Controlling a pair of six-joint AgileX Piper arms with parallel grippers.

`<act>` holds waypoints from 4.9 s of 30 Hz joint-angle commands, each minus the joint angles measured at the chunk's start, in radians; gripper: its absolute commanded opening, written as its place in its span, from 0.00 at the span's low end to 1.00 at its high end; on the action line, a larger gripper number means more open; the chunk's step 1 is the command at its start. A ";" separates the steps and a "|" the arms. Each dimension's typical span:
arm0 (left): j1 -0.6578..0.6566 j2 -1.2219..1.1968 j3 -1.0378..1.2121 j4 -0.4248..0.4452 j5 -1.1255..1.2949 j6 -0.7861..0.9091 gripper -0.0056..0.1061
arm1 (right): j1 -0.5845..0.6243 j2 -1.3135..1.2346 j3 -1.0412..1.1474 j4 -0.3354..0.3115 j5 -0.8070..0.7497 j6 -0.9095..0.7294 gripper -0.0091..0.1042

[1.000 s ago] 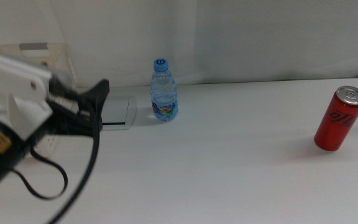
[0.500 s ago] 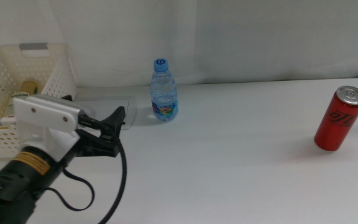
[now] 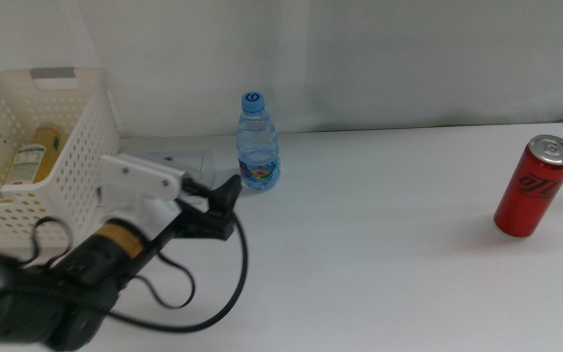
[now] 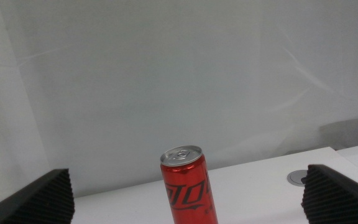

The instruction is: Use arms to grab the bottles and put them into the dustbin to the left of the table.

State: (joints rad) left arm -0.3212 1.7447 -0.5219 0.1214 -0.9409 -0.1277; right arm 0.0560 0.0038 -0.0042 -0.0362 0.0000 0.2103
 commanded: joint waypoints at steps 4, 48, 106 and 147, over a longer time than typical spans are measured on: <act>-0.008 0.107 -0.126 0.039 0.022 -0.022 0.88 | -0.005 -0.033 0.042 -0.013 -0.006 -0.008 0.99; -0.008 0.522 -0.743 0.082 0.287 -0.136 0.71 | -0.005 -0.033 0.042 -0.013 -0.007 -0.008 0.99; 0.497 -0.238 -0.821 -0.031 1.506 0.008 0.02 | -0.005 -0.033 0.042 -0.013 -0.012 0.000 0.99; 0.501 0.150 -0.874 -0.025 1.308 0.012 0.88 | -0.005 -0.033 0.042 -0.006 -0.012 0.000 0.99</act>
State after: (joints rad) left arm 0.1779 1.9003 -1.3896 0.1020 0.3818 -0.1129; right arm 0.0560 0.0038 -0.0042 -0.0358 0.0000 0.2124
